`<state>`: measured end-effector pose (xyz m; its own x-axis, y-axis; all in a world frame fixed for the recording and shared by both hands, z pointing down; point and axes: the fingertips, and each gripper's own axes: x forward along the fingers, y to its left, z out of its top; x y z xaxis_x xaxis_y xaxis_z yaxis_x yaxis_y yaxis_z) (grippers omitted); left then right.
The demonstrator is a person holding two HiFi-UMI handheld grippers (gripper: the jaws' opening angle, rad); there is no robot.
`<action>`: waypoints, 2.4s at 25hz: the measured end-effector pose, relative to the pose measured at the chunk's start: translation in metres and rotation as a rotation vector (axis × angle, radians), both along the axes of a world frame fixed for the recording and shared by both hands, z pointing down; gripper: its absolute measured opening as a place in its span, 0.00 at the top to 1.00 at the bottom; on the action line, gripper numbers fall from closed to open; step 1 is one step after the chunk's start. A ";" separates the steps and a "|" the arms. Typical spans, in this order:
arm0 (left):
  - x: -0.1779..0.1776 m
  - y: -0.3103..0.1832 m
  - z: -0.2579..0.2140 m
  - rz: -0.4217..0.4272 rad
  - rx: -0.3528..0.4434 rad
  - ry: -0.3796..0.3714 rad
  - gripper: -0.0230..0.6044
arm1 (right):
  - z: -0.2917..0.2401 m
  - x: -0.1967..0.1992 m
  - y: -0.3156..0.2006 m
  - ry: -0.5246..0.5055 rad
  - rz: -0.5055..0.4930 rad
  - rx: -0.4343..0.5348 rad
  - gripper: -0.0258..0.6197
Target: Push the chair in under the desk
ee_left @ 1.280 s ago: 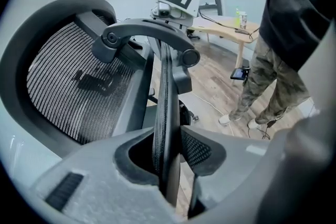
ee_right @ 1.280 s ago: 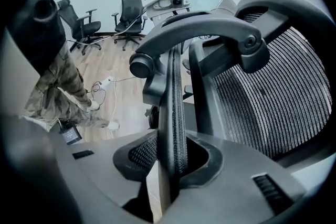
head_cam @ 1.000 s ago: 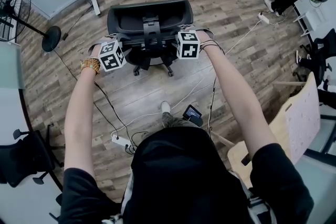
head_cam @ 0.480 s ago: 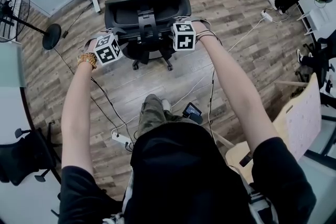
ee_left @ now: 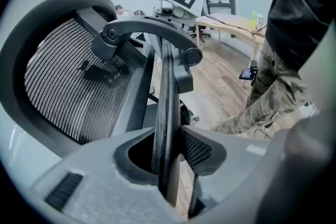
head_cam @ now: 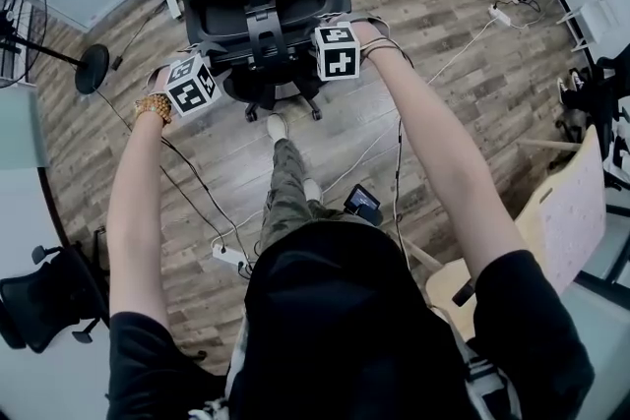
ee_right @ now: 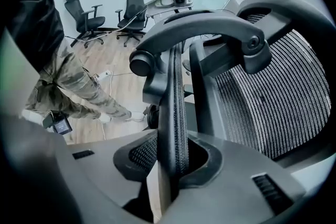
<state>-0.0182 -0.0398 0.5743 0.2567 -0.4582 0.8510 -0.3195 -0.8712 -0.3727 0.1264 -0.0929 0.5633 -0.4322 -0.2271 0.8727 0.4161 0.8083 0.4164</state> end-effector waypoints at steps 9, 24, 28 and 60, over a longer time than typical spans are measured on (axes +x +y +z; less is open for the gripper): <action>-0.003 -0.008 0.000 0.001 0.018 -0.007 0.75 | 0.006 0.000 -0.014 0.010 0.008 0.027 0.81; -0.015 -0.040 -0.004 -0.001 0.018 -0.002 0.75 | 0.002 -0.013 -0.045 0.033 0.006 -0.001 0.82; -0.021 -0.051 -0.004 -0.004 0.021 -0.003 0.75 | 0.003 -0.019 -0.056 0.040 0.008 -0.004 0.82; -0.083 -0.155 -0.003 -0.012 0.047 -0.013 0.75 | 0.005 -0.082 -0.163 0.066 0.009 -0.005 0.82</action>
<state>-0.1015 -0.1947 0.5709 0.2404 -0.5004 0.8317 -0.3247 -0.8489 -0.4169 0.0441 -0.2554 0.5680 -0.3712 -0.2266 0.9005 0.4353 0.8141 0.3843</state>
